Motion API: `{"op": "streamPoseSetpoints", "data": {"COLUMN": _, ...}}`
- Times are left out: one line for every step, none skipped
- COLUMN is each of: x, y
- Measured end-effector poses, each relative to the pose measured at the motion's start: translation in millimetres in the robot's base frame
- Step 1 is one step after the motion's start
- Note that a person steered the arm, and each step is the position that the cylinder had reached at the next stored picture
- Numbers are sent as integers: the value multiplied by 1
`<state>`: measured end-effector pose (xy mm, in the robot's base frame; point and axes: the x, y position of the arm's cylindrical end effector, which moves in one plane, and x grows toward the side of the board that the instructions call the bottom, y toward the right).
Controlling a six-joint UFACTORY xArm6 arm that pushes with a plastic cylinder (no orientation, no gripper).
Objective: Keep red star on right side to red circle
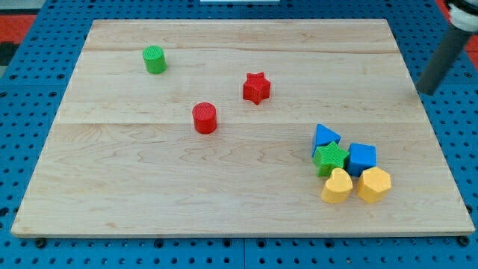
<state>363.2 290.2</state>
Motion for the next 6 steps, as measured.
{"op": "streamPoseSetpoints", "data": {"x": -35, "y": -33}}
{"op": "streamPoseSetpoints", "data": {"x": -60, "y": -72}}
{"op": "streamPoseSetpoints", "data": {"x": -72, "y": -137}}
{"op": "streamPoseSetpoints", "data": {"x": -48, "y": -185}}
{"op": "streamPoseSetpoints", "data": {"x": -37, "y": -252}}
{"op": "streamPoseSetpoints", "data": {"x": -13, "y": -268}}
